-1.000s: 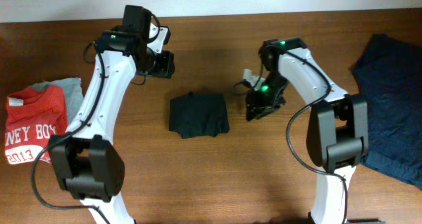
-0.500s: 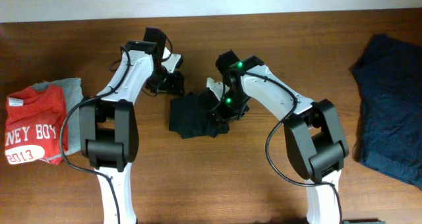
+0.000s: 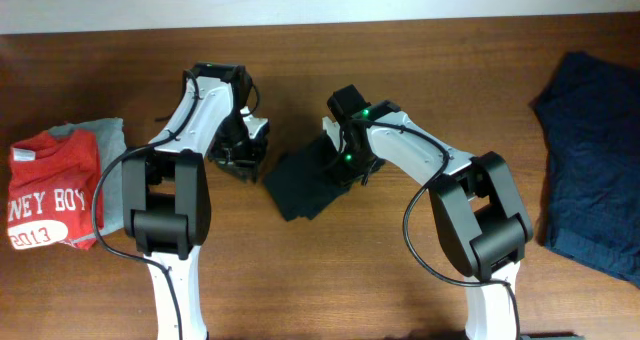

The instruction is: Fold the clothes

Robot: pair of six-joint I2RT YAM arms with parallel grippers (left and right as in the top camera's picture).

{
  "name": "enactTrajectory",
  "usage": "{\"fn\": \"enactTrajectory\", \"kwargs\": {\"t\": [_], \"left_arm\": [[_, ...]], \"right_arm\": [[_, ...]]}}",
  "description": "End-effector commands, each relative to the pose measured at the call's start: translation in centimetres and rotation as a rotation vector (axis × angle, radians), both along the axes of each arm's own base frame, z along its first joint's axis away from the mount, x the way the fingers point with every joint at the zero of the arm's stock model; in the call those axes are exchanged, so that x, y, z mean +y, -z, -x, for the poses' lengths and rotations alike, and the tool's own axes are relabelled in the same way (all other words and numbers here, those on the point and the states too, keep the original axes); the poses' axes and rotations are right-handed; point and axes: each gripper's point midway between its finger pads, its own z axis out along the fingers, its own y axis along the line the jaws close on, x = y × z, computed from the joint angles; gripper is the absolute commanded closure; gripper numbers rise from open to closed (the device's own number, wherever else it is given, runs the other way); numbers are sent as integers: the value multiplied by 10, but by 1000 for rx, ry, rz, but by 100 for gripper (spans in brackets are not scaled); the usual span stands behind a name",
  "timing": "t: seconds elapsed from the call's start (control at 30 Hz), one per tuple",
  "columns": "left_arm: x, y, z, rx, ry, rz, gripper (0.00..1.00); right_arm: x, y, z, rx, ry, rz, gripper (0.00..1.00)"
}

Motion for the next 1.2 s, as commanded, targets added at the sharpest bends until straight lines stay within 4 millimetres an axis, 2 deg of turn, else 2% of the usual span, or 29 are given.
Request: {"fn": "enactTrajectory", "kwargs": {"t": [0.0,0.13,0.2,0.23,0.3,0.33,0.37,0.4,0.5,0.53,0.63,0.73,0.8,0.9,1.0,1.03,1.17], "left_arm": [[7,3,4,24,8,-38,86],[6,4,0,6,-9,-40,86],[4,1,-8,-33,-10,-33,86],[3,-4,-16,-69,-11,-26,86],[-2,-21,-39,-168,19,5,86],[-12,-34,-53,-231,67,68,79],[-19,-40,-59,-258,94,112,64],[-34,-49,-67,-305,152,210,45],[-61,-61,-83,-401,235,382,20],[-68,-63,-85,-415,248,428,18],[-89,-67,-81,-416,282,563,17],[-99,-57,-76,-391,314,582,16],[-112,-47,-71,-364,338,625,16],[-119,-25,-67,-318,338,631,15],[-120,0,-68,-286,330,627,13],[-120,10,-68,-271,324,625,8],[-118,35,-60,-204,298,618,8]], "right_arm": [[-27,-2,-24,-118,39,158,48],[-23,-25,-35,-143,34,152,43],[-25,-47,-41,-166,40,169,42],[-27,-61,-45,-194,46,181,42],[-34,-103,-54,-283,66,198,39],[-36,-132,-57,-342,80,188,35],[-37,-146,-57,-368,86,177,33],[-39,-157,-56,-384,92,167,33],[-50,-187,-46,-414,110,153,32],[-56,-192,-40,-406,115,159,32],[-67,-191,-33,-373,125,177,32],[-71,-189,-29,-353,129,186,32],[-71,-189,-29,-351,128,187,32],[-72,-188,-27,-344,134,188,32],[-72,-187,-25,-335,132,192,32],[-73,-187,-24,-332,131,194,32],[-73,-187,-23,-328,131,196,33]]}}
